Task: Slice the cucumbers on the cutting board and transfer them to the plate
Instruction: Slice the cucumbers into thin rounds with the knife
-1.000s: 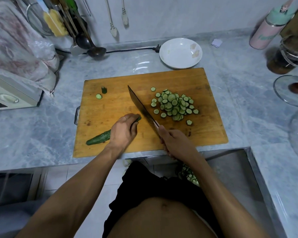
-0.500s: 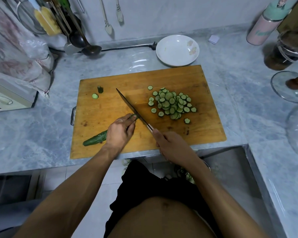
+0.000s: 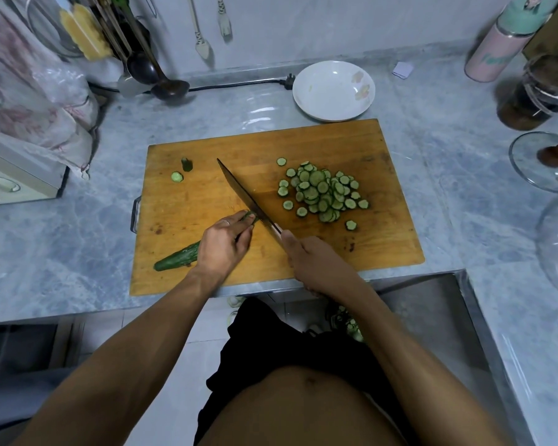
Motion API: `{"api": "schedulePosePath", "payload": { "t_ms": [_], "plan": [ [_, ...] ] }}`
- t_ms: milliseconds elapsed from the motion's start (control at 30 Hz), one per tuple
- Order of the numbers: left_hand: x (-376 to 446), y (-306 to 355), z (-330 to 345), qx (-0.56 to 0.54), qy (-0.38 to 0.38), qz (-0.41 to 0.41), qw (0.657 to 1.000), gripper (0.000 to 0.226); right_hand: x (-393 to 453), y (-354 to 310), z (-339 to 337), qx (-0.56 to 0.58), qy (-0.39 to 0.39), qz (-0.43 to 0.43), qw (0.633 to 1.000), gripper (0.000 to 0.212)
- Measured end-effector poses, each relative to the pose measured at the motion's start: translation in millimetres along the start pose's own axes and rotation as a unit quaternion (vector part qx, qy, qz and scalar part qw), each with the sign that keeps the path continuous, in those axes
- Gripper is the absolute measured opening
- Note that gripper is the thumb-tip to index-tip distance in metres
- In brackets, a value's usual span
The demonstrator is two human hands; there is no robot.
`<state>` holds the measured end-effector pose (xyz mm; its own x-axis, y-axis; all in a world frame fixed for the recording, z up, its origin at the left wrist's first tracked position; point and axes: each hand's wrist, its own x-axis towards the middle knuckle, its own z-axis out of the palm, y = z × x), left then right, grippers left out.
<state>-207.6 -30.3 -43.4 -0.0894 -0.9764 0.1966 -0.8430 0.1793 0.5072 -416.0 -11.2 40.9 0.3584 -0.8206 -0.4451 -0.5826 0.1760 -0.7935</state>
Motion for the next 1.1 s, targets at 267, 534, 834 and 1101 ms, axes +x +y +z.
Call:
{"api": "schedulePosePath", "payload": {
  "t_ms": [267, 534, 834, 1101],
  "plan": [
    [-2, 5, 2, -0.005, 0.021, -0.030, 0.999, 0.025, 11, 2, 21, -0.057, 0.024, -0.007, 0.998, 0.061],
    [-3, 6, 6, -0.008, 0.038, -0.052, 0.998, 0.028, 5, 14, 2, -0.022, 0.037, 0.037, 0.998, 0.067],
    [-4, 9, 10, -0.007, 0.072, -0.052, 0.996, 0.021, -7, 19, -16, 0.010, 0.072, 0.025, 0.997, 0.063],
    [-3, 5, 6, 0.003, 0.041, -0.016, 0.999, 0.022, -13, 1, -4, -0.002, 0.011, 0.001, 1.000, 0.068]
  ]
}}
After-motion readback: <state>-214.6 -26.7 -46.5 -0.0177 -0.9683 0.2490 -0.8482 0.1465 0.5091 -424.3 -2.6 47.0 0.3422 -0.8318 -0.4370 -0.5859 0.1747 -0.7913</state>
